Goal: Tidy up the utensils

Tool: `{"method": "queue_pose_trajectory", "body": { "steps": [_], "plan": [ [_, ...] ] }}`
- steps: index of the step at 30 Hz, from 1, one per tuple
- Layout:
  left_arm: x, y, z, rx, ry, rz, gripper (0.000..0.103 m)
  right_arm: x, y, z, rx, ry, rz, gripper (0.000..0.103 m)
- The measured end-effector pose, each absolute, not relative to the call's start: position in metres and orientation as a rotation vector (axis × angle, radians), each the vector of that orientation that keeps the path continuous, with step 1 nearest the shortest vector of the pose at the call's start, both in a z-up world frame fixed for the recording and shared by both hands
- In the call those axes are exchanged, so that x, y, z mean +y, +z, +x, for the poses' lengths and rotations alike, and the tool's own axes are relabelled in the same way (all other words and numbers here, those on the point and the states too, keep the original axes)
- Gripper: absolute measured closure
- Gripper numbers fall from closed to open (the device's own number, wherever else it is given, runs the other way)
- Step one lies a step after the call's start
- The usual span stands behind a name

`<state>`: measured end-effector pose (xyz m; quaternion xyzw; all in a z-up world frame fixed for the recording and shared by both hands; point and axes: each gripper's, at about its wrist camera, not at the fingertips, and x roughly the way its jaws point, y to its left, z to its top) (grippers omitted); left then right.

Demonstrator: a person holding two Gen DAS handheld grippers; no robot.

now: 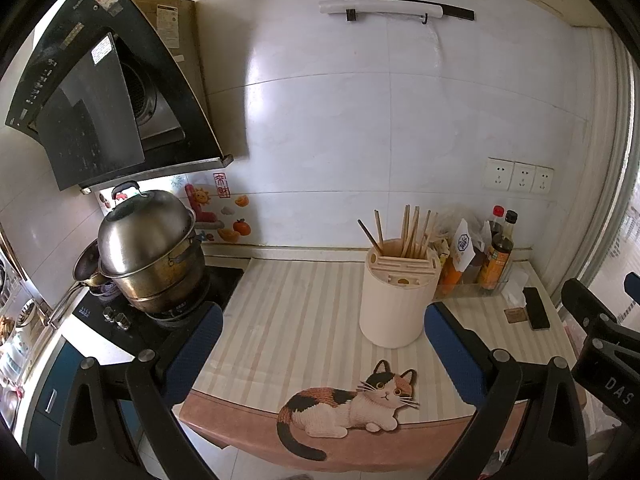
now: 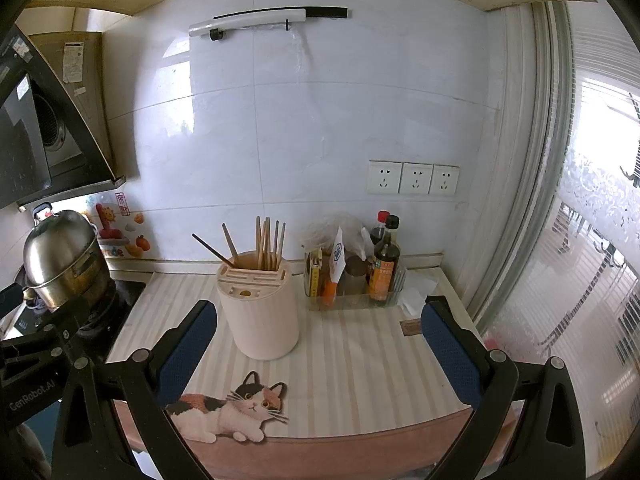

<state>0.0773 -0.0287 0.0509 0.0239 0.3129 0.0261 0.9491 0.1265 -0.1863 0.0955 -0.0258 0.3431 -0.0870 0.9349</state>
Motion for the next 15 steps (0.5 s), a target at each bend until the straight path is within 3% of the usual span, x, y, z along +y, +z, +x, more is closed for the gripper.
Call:
{"method": "queue_pose_trajectory", "body": {
  "steps": [15],
  "plan": [
    [-0.0293, 0.0514, 0.0796, 0.634, 0.059, 0.041, 0.0, -0.1886, 0.0978, 0.1289, 0.699, -0.176, -0.056, 0.0]
  ]
}}
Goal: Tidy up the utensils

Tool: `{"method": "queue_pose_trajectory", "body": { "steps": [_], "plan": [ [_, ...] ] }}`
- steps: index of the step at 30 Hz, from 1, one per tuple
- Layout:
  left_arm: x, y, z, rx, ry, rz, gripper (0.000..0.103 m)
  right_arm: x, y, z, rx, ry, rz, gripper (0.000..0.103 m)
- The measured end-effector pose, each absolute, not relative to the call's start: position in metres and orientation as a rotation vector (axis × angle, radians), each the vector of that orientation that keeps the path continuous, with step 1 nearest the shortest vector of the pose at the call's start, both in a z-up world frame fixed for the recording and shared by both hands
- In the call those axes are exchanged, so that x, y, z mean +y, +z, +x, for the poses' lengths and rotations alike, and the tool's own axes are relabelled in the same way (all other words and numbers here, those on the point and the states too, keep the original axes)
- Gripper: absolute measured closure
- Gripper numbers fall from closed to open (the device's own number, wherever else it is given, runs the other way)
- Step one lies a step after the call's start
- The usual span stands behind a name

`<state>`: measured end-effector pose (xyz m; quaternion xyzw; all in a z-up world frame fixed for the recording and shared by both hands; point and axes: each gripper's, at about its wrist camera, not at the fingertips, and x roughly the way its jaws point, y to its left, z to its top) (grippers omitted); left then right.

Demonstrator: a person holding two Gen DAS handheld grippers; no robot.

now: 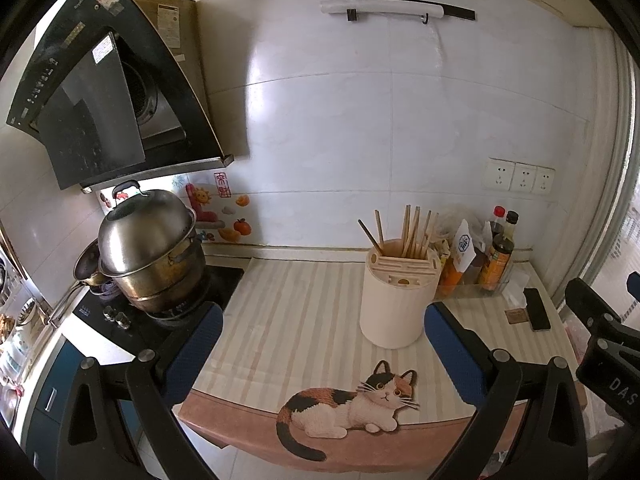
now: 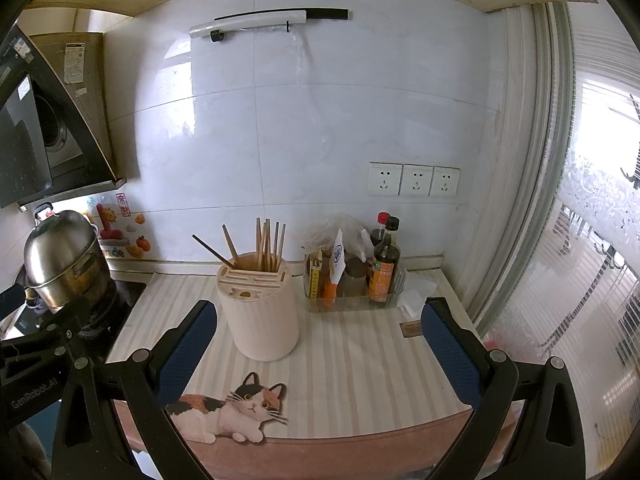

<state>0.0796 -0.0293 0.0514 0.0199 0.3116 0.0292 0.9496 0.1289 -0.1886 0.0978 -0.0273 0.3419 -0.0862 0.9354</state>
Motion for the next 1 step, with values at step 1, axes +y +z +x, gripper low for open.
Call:
{"method": "queue_pose_trajectory", "body": {
  "steps": [1],
  "plan": [
    [-0.0291, 0.0514, 0.0798, 0.636, 0.056, 0.036, 0.0, -0.1887, 0.0981, 0.129, 0.698, -0.177, -0.056, 0.0]
  ]
}}
